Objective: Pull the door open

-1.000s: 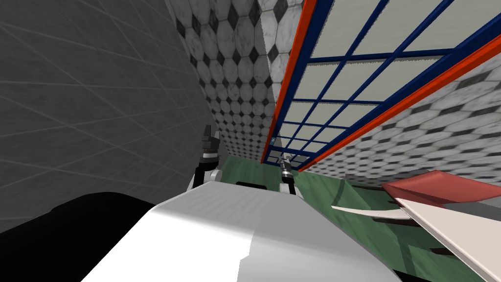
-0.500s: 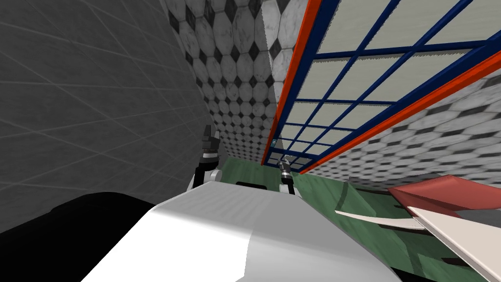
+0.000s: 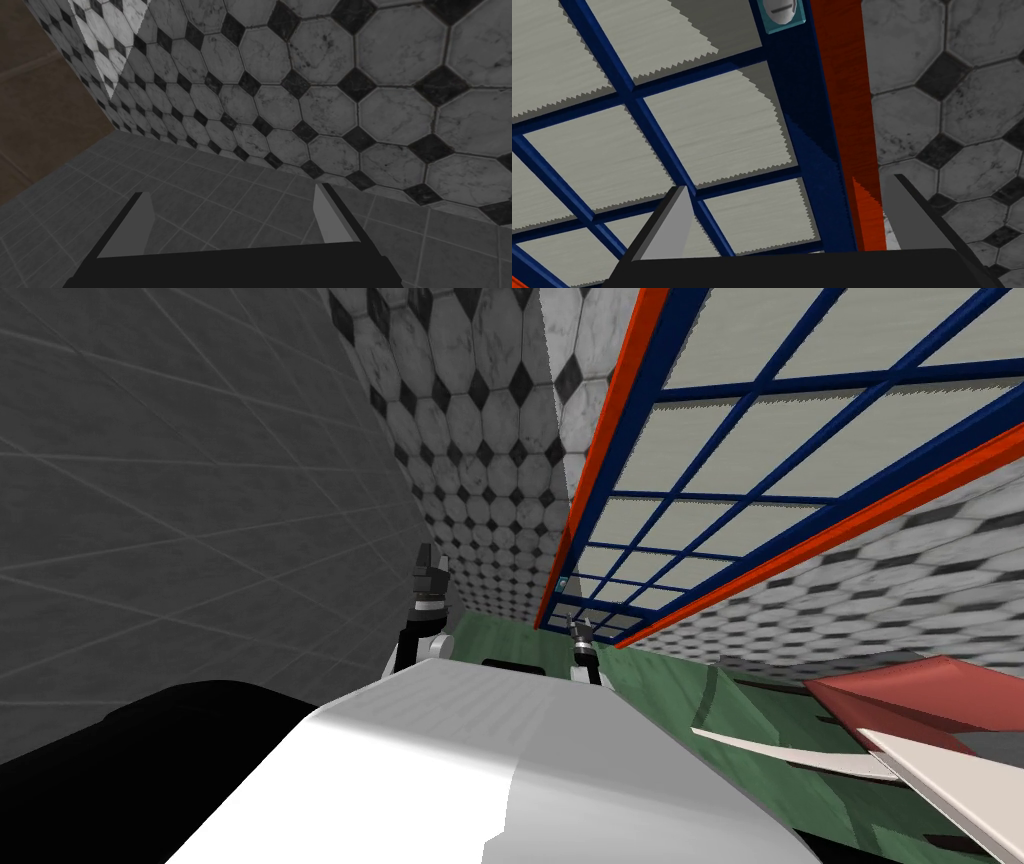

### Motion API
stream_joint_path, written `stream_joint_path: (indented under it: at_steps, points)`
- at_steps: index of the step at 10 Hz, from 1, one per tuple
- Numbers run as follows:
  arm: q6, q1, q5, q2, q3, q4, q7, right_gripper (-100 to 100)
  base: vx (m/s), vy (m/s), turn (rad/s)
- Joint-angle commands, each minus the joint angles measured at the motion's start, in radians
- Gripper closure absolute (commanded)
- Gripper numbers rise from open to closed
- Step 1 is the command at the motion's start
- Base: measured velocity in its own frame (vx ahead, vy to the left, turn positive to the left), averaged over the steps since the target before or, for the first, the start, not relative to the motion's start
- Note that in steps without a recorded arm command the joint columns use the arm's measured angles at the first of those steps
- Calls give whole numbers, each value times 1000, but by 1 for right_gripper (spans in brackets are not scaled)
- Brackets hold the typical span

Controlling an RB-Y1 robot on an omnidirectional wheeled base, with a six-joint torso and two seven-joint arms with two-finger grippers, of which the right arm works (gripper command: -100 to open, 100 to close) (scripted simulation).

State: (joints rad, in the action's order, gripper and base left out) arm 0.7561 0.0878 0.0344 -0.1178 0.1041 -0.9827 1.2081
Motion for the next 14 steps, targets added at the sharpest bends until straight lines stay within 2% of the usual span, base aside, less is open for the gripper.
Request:
stream_joint_path:
  at_steps: [1,10,12,13,14]
  points:
    - [8,-10,0,1,2,30,30,-100,98,23,2]
    - [53,-60,2,-1,12,193,189,-100,121,9,1]
    - [59,-66,2,0,13,213,209,-100,145,15,-1]
    - [51,-59,3,0,12,195,201,-100,51,1,2]
    - [64,-52,-6,-21,24,210,189,-100,141,31,158]
